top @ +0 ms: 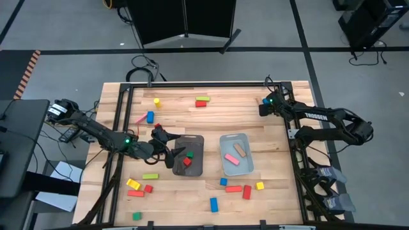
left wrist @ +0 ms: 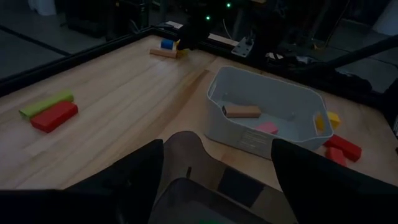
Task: Sort blocks by size
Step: Put the top small yellow block into the black bin
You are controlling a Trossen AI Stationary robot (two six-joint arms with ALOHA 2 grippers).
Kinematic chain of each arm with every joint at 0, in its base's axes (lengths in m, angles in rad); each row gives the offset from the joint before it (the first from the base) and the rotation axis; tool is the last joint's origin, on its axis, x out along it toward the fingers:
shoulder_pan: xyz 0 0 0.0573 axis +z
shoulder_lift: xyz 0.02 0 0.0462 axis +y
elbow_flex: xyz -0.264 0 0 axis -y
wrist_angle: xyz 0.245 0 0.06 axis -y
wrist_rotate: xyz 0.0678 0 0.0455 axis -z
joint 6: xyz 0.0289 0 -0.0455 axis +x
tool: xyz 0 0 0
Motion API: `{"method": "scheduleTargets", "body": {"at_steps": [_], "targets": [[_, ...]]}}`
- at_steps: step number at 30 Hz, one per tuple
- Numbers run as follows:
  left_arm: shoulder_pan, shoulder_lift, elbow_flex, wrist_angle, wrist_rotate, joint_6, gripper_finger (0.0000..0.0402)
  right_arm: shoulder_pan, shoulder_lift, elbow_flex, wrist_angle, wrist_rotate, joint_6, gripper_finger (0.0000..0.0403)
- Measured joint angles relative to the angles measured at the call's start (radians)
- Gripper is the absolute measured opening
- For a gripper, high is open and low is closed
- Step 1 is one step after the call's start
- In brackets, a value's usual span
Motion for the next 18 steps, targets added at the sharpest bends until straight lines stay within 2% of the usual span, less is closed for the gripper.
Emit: {"method": "scheduleTargets", "body": {"at_steps": [7, 13, 18], "targets": [[0.000, 0.000, 0.000, 0.000, 0.000, 0.000, 0.0305, 0.000, -0.001, 0.001, -0.004, -0.022, -0.022, 0.0148], [0.000, 0.000, 0.000, 0.005, 0.000, 0.000, 0.0305, 0.010, -0.002, 0.003, -0.001, -0.096, -0.019, 0.0146], [0.000, 0.000, 0.000, 0.021, 0.000, 0.000, 0.0305, 0.087, -0.041, 0.001, -0.006, -0.178, 0.020, 0.0146]]}}
